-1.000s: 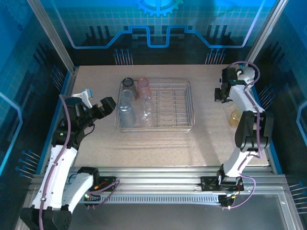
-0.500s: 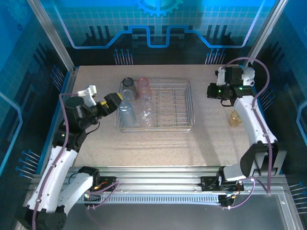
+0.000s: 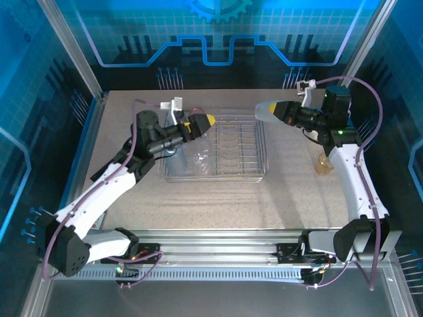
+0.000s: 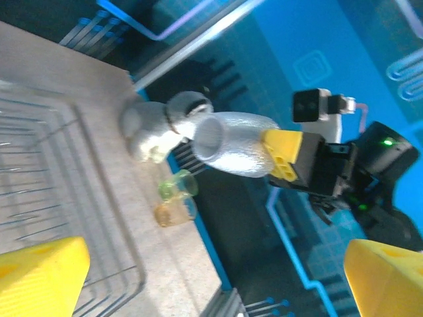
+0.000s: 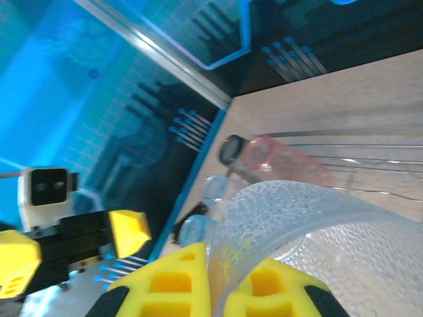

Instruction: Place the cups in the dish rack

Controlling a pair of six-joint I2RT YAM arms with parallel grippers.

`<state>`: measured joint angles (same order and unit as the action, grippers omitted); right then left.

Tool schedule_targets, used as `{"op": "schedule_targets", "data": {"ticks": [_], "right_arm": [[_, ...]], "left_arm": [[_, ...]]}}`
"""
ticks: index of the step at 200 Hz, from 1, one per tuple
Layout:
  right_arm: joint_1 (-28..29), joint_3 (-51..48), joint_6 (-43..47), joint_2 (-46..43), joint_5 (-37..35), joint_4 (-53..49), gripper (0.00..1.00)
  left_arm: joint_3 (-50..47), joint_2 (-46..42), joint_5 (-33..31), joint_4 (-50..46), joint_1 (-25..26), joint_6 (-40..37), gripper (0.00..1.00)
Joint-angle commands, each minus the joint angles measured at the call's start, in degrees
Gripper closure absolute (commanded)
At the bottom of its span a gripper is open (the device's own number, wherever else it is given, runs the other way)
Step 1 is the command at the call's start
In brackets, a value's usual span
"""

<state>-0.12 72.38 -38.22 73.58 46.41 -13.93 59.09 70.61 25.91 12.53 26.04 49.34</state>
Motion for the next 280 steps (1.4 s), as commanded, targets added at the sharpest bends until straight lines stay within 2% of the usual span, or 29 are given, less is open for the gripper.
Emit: {"op": "schedule_targets", "data": {"ticks": [1,28,49,89,139,176,213,252,280], "right_arm": [[1.3,-2.0,-13.1,-1.4,9.2,15.7,1.0],[2.8,-3.4,-22.1,-0.9,11.2,26.6,1.0],[4.0,-2.9,-25.9,-0.3,12.2,30.8,1.0],[8.1,-1.2,-25.0,0.1,12.4,28.0,1.0],[14.0,0.2,-27.0,2.0,11.2,29.1,1.0],[15.1,1.0,-28.1,2.7,11.6,29.1,1.0],[15.6,0.3,-31.8,3.0,12.3,33.9,1.0],[15.6,1.3,-30.5,2.6,13.1,31.1,1.0],[15.6,2.5,-26.6,2.0,13.2,25.0,1.0]], "left_arm": [[3.4,3.1,5.9,12.9,2.1,2.5,0.01],[4.3,6.8,8.1,21.5,3.5,5.0,0.01],[5.8,8.6,7.0,19.6,3.6,4.7,0.01],[10.7,9.6,5.1,8.3,4.9,-3.3,0.01],[11.1,10.8,7.2,11.1,5.6,-3.3,0.03],[11.5,10.4,7.6,8.3,5.7,-4.9,0.08],[11.7,10.0,6.5,6.1,5.7,-6.8,0.06],[11.9,9.0,3.4,1.6,5.7,-10.3,0.02],[13.1,7.7,-3.8,-7.4,5.6,-14.3,0.02]]}}
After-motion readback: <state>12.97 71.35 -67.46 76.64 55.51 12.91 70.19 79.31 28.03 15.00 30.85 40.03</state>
